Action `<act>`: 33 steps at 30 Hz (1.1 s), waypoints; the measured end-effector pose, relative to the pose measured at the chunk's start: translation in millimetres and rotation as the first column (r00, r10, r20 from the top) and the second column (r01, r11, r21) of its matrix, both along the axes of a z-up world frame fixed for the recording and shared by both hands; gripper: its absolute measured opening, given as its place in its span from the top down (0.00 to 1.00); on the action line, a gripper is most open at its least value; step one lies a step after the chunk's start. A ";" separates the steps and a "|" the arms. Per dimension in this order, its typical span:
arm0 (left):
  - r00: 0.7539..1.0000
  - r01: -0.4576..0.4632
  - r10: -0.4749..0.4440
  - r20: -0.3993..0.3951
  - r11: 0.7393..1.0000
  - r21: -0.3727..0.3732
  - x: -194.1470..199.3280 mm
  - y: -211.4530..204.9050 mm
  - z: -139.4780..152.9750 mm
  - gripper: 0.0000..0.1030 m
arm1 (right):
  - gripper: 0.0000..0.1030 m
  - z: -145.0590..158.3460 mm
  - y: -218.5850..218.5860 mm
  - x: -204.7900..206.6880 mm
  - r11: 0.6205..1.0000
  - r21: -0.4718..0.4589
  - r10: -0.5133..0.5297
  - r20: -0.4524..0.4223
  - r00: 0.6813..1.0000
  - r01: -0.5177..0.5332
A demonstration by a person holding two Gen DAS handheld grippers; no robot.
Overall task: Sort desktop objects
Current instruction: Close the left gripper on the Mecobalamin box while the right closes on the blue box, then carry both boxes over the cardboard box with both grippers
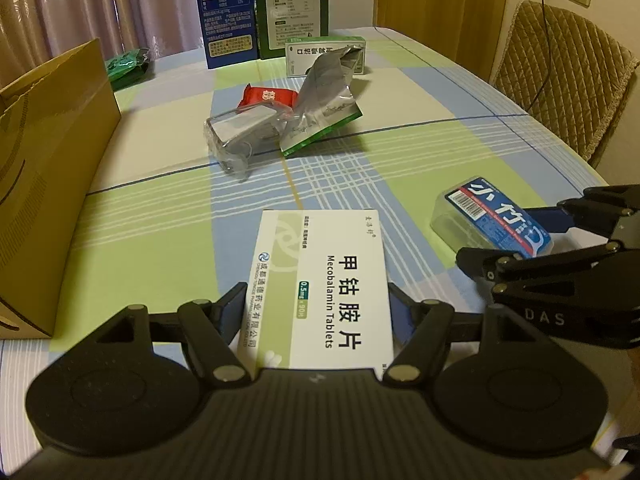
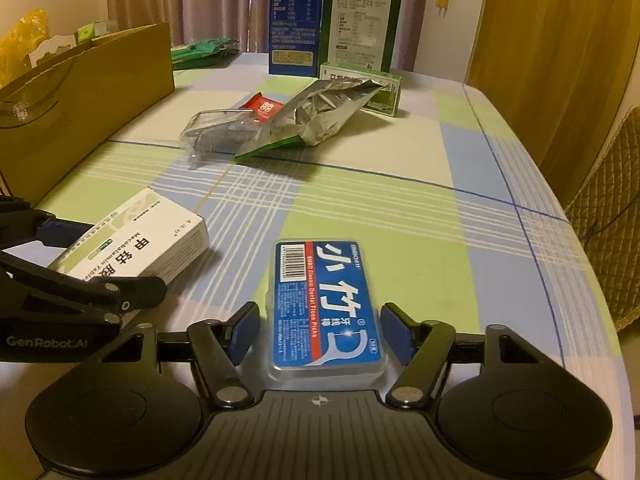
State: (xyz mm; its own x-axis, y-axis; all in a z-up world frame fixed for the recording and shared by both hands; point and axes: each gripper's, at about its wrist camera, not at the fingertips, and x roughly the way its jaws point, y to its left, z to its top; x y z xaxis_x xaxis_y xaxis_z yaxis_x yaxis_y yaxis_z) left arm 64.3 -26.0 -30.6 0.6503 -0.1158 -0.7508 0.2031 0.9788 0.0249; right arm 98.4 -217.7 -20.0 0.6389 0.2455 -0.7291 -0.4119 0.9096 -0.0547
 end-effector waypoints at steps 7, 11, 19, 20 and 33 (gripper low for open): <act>0.998 -0.015 0.016 0.054 1.000 -0.005 -2.9 1.3 11.5 0.35 | 0.48 11.9 1.0 -6.5 1.000 0.015 -0.012 0.058 0.998 0.011; 0.997 -0.025 0.026 0.072 1.000 -0.005 -4.0 3.8 16.8 0.35 | 0.48 18.2 0.9 -8.0 0.999 0.044 -0.020 0.074 0.997 0.016; 0.997 -0.026 0.027 0.079 1.000 -0.012 -11.9 7.7 25.6 0.35 | 0.48 21.9 6.4 -18.3 0.998 0.066 0.005 0.055 0.998 -0.009; 0.996 -0.025 0.026 0.080 1.000 -0.012 -13.8 7.7 27.4 0.35 | 0.48 22.9 6.7 -19.9 0.998 0.066 0.007 0.055 0.998 -0.010; 0.991 -0.055 0.064 0.114 0.995 -0.081 -33.2 24.8 74.0 0.35 | 0.48 60.1 10.2 -33.9 0.996 0.094 -0.004 0.087 0.996 -0.004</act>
State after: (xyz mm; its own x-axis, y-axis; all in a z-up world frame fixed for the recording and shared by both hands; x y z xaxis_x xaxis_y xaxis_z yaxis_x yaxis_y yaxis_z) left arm 31.2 -1.2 43.3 0.7403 -0.1295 -0.6597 0.1448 0.9890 -0.0317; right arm 64.5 -207.5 40.1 0.6992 0.3102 -0.6441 -0.4090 0.9125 -0.0047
